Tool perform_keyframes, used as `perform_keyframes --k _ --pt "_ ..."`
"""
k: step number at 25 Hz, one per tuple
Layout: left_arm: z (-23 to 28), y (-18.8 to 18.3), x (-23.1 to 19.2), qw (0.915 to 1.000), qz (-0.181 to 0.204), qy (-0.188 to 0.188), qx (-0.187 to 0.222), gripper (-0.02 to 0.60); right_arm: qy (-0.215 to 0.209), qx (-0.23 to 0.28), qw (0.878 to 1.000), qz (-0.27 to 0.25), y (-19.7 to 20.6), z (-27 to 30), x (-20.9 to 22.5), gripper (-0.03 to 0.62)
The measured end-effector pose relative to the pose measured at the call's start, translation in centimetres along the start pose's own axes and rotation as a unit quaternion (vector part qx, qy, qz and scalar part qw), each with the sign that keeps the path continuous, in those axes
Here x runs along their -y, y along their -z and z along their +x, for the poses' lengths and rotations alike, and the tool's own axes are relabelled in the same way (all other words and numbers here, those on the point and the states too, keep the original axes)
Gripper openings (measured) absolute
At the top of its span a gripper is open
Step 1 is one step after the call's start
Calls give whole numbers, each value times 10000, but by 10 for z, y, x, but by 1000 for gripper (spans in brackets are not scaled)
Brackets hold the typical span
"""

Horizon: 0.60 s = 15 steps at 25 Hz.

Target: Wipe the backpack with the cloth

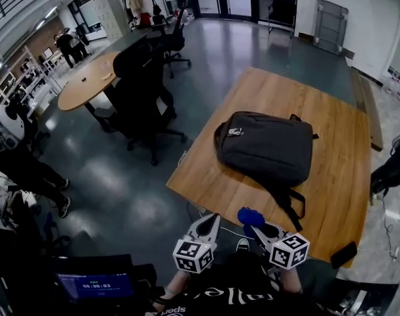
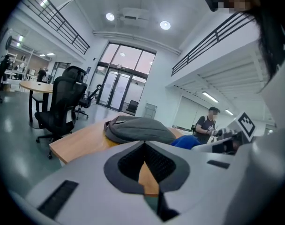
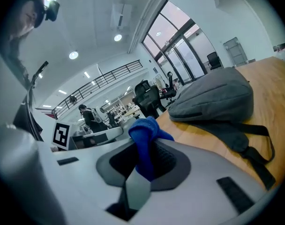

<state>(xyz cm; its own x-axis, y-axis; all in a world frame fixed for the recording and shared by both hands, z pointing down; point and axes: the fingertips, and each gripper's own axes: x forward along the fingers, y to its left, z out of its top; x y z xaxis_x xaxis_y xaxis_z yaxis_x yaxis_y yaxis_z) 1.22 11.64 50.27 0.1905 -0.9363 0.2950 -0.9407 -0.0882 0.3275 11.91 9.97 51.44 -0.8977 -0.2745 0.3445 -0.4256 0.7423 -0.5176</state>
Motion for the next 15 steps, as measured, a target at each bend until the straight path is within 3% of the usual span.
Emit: perform_keyframes --k 9,15 --pt "54 -20 -30 9976 -195 -652 89 -1 -637 -358 9972 -160 -38 50 50 54" --pt "65 -18 -47 9955 -287 -906 -67 -2 -822 -405 9957 -133 -56 91 67 54"
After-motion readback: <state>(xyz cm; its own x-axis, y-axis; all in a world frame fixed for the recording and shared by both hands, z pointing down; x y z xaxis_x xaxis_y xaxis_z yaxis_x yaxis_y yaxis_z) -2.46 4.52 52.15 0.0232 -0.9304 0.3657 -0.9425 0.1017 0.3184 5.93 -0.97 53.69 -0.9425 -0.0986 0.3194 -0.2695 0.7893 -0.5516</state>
